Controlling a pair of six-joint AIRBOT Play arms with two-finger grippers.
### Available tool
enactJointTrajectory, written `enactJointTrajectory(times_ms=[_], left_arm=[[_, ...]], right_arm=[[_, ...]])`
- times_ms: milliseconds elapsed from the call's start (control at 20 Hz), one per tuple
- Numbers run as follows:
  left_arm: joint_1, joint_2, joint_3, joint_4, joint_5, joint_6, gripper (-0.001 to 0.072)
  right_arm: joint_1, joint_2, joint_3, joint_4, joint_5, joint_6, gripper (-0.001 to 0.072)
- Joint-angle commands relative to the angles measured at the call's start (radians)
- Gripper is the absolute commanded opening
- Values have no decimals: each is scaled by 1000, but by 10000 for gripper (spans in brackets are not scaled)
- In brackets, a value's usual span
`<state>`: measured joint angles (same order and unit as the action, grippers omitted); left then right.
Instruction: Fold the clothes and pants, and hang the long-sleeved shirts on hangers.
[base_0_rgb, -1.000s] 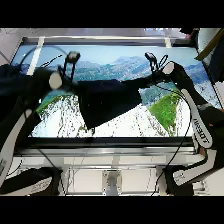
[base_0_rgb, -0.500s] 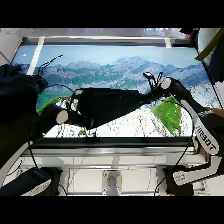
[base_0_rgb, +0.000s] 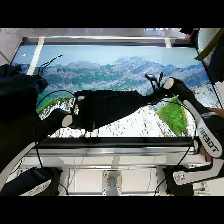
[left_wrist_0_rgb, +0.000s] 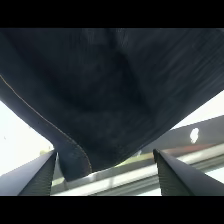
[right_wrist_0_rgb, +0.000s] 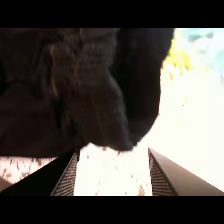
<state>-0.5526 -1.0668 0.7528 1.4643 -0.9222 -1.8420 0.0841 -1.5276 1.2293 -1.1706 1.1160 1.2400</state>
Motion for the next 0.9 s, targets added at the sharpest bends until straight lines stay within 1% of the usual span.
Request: enactJointTrajectory(times_ms=[0,150,250,300,350,400,450,500,550,600,700,750,800,850], left_arm=[[29,108,35,8,8,-14,712],[89,249,48,20,46,-14,712],[129,314,48,20,51,-22,711],[142,335,48,20,51,-41,712],[149,350,48,20,51,-48,712],[149,358,48,19,51,-48,711],[149,362,48,16,47,-64,712],[149,364,48,16,40,-85,711],[149,364,48,16,35,-93,711],[149,364,48,16,35,-95,711],[149,363,48,16,35,-129,710],[149,363,48,16,35,-142,710],[149,363,48,17,36,-141,710],[149,362,48,17,37,-142,708]], right_arm=[[-61,129,36,-26,72,2,480],[-146,230,115,-127,70,-4,479],[-187,264,183,-113,28,4,467],[-195,271,200,-78,1,51,465],[-196,266,198,-53,-34,73,465],[-197,241,190,-55,-37,101,477],[-206,202,185,-50,5,127,576],[-227,141,185,10,88,126,594],[-254,75,185,106,163,90,641],[-293,-1,185,254,224,39,660],[-367,-147,185,558,269,12,688],[-386,-205,185,636,296,5,696],[-394,-255,185,661,315,-8,697],[-393,-295,185,649,324,-41,699]])
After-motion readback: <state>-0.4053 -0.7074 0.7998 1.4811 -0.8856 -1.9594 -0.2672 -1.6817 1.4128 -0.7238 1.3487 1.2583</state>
